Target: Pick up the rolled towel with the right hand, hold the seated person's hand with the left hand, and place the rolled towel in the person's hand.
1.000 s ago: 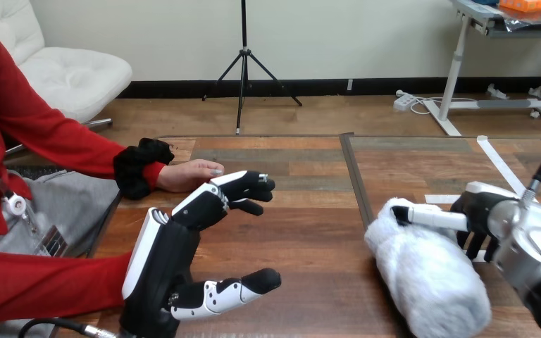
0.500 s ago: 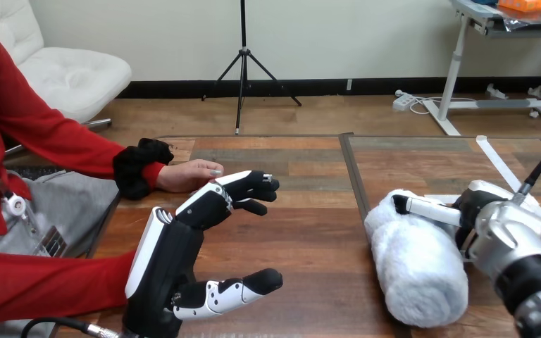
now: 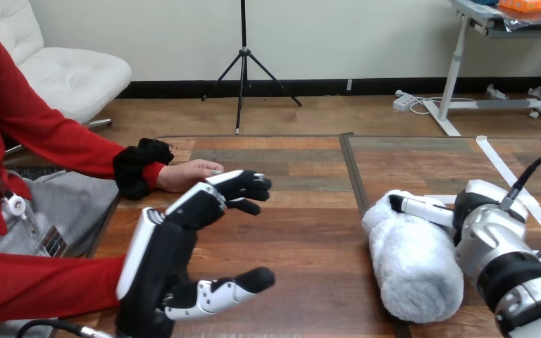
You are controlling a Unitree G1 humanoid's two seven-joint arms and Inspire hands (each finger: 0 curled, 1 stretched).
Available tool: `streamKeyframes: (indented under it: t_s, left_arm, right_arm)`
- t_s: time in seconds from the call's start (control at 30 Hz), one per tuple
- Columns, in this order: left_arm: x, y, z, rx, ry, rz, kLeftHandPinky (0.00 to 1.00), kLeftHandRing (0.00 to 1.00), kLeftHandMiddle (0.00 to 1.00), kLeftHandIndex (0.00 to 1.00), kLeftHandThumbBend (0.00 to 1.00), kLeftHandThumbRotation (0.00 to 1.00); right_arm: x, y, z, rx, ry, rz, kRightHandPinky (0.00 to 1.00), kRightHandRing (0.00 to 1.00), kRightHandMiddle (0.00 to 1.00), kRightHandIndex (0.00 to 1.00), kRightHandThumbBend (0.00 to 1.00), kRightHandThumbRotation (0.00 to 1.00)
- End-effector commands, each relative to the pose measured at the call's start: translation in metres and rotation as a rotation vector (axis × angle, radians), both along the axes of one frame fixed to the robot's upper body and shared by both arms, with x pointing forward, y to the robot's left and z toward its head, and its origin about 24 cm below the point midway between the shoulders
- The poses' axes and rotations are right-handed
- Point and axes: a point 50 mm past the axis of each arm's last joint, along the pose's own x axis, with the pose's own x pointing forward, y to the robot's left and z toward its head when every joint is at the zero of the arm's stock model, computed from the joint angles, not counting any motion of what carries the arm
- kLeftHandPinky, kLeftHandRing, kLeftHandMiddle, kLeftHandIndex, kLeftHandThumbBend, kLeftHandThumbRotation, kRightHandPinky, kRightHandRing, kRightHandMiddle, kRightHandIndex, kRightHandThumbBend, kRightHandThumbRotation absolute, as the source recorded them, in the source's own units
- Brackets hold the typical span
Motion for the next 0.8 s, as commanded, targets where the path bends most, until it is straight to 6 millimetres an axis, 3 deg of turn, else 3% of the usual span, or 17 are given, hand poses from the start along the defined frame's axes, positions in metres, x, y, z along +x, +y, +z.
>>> streamKeyframes:
  t_s: [0.0, 0.13, 0.37, 0.77]
  left_arm:
    - [0.005, 0.004, 0.014, -0.002, -0.073, 0.0, 0.6, 0.69, 0.73, 0.73, 0.79, 0.43]
    - [0.004, 0.006, 0.014, 0.002, -0.08, 0.007, 0.6, 0.69, 0.73, 0.73, 0.78, 0.43]
    - [0.002, 0.008, 0.013, -0.001, -0.082, 0.016, 0.6, 0.69, 0.73, 0.74, 0.78, 0.43]
    - [-0.002, 0.005, 0.01, -0.009, -0.072, 0.021, 0.6, 0.69, 0.73, 0.74, 0.77, 0.44]
  right_arm:
    - [-0.014, 0.044, -0.036, 0.064, 0.137, 0.126, 0.43, 0.88, 0.98, 1.0, 1.0, 0.94]
    - [-0.015, 0.05, -0.037, 0.043, 0.16, 0.169, 0.41, 0.8, 0.94, 1.0, 1.0, 0.91]
    - [-0.013, 0.059, -0.036, 0.051, 0.121, 0.173, 0.41, 0.72, 0.88, 0.98, 1.0, 0.73]
    - [-0.008, 0.059, -0.028, 0.126, -0.007, 0.062, 0.35, 0.55, 0.71, 0.92, 0.97, 0.26]
